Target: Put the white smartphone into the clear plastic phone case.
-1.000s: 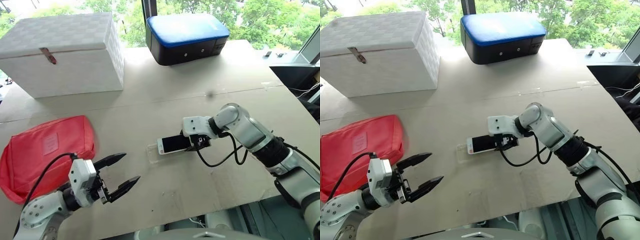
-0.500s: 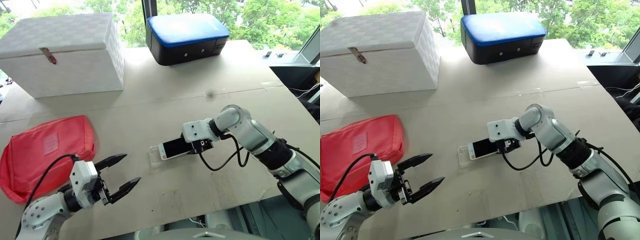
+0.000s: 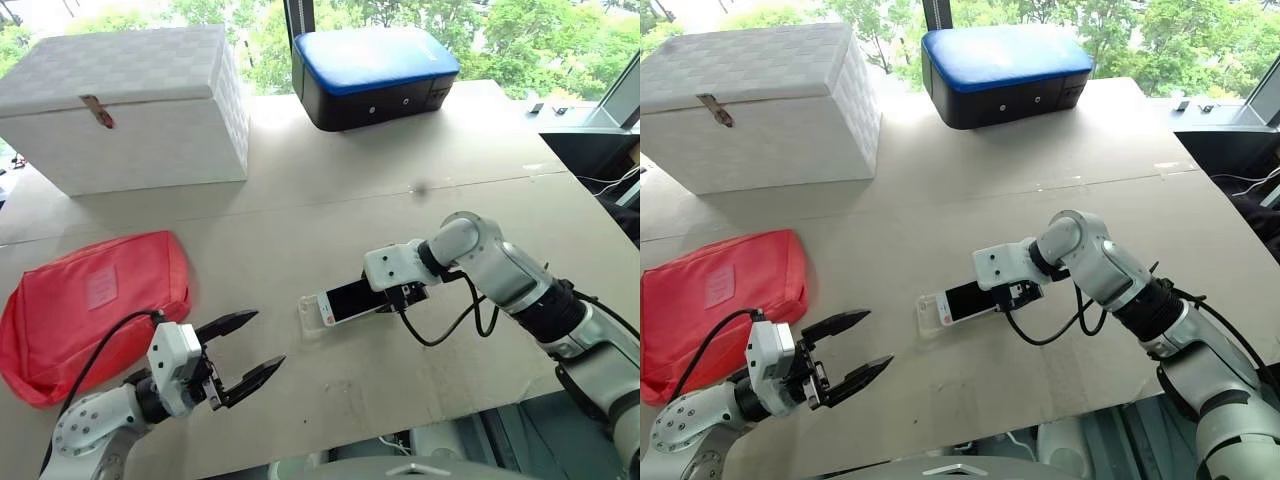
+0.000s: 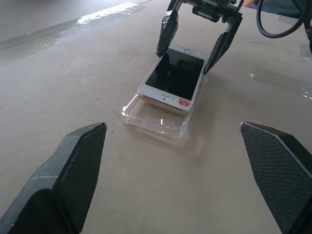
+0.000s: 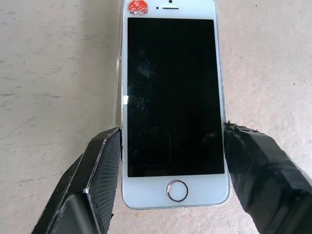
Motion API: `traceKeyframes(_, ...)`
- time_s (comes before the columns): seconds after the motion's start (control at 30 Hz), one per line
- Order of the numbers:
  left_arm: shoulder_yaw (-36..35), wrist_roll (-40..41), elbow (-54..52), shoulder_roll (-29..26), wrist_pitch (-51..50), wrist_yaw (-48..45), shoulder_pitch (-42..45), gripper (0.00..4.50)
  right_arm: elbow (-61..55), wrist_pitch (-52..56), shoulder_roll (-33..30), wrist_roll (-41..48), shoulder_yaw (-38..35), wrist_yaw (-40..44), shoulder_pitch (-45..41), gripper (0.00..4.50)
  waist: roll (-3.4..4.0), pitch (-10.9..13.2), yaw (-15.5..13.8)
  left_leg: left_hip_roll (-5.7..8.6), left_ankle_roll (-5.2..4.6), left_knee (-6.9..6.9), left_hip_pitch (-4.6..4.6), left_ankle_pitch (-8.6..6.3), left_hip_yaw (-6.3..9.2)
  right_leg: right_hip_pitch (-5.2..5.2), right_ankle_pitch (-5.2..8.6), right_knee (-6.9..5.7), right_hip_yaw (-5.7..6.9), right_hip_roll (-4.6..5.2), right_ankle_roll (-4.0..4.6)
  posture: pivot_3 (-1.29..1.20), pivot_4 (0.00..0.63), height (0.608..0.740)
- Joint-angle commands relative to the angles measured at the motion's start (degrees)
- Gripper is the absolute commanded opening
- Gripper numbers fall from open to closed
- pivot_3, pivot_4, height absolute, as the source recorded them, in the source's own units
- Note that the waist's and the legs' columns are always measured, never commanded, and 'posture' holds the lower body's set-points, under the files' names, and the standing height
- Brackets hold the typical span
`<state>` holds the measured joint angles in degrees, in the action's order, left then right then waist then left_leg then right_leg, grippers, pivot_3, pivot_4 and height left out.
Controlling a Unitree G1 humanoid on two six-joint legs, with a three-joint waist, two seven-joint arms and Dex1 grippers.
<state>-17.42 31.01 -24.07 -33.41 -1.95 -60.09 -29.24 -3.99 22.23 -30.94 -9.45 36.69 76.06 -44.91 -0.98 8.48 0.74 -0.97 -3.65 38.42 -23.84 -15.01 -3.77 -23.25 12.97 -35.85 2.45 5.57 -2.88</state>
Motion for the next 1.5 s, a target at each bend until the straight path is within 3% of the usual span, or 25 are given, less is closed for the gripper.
traceKeyframes(0.03,0.13,-0.01,0.05,-0.05,1.32,-0.35,0.25,4.50,0.04,0.60,0.00,-0.97,2.14,1.77,0.29,2.76,0.00,0.00,0.00,0.00,0.00,0.00,0.00,0.00,0.00,0.00,0.00,0.00,0.00,0.00,0.00,0.00,0.150,0.734)
traceKeyframes(0.13,0.25,-0.09,0.25,-0.07,1.39,-0.48,0.48,4.50,0.15,0.40,0.64,-0.85,0.98,0.39,0.20,4.31,0.00,0.00,0.02,0.00,0.00,0.00,0.00,0.00,0.00,0.00,0.00,0.00,0.00,0.00,0.00,0.00,0.150,0.734)
traceKeyframes(0.53,0.83,-0.27,1.84,-0.04,2.01,-1.20,1.52,4.50,-10.74,13.50,-2.39,14.00,-12.54,1.79,0.09,4.42,0.01,0.05,0.06,-0.01,0.05,-0.07,-0.02,-0.05,0.00,-0.07,0.00,0.00,0.06,0.13,0.00,0.00,0.150,0.734)
traceKeyframes(0.63,0.98,-0.27,2.22,-0.15,2.05,-1.23,1.88,4.50,-10.96,17.56,-0.22,18.16,-14.61,-0.18,0.23,3.56,0.01,0.05,0.11,-0.01,0.05,-0.09,-0.02,-0.09,0.00,-0.08,-0.01,0.00,0.04,0.20,0.01,0.00,0.150,0.734)
traceKeyframes(0.87,1.27,-0.32,2.69,-0.58,2.00,-1.20,2.31,4.50,-2.64,16.07,9.53,19.90,-10.36,-5.71,1.89,0.05,0.00,0.04,0.31,-0.02,0.25,-0.15,-0.02,-0.16,0.00,-0.11,-0.03,-0.01,0.29,0.52,0.05,0.00,0.150,0.734)
traceKeyframes(1.0,1.12,-0.34,2.34,-0.69,1.98,-0.88,2.03,4.50,6.09,12.36,12.42,16.18,-4.15,-6.92,3.05,0.05,0.00,0.05,0.21,0.02,0.26,-0.13,-0.07,-0.15,-0.04,-0.11,-0.04,-0.01,0.58,0.55,0.05,0.00,0.150,0.734)
traceKeyframes(1.23,0.97,-0.33,1.41,-0.65,1.87,-0.06,1.06,4.50,16.51,6.59,8.71,7.08,5.90,-5.66,5.18,0.05,0.34,-0.26,0.24,0.01,0.02,-0.13,0.06,-0.01,-0.13,-0.07,-0.03,-0.03,0.59,0.49,0.04,0.00,0.150,0.734)
traceKeyframes(1.33,1.33,-0.42,1.33,-0.60,1.89,0.33,1.07,4.50,16.49,6.96,9.24,8.09,3.81,-6.74,5.67,0.05,0.43,-0.73,-0.01,0.01,-0.13,-0.09,0.15,-0.10,-0.13,0.04,-0.03,-0.04,0.65,0.44,0.03,0.00,0.150,0.734)
traceKeyframes(1.5,3.26,-1.80,1.62,-1.37,0.22,1.48,2.22,4.50,8.76,10.89,10.37,17.38,-7.07,-7.49,6.73,0.05,0.41,-0.94,-0.31,0.01,-0.01,0.00,0.20,-0.29,-0.10,0.18,-0.03,-0.04,0.85,0.47,0.02,0.00,0.150,0.734)
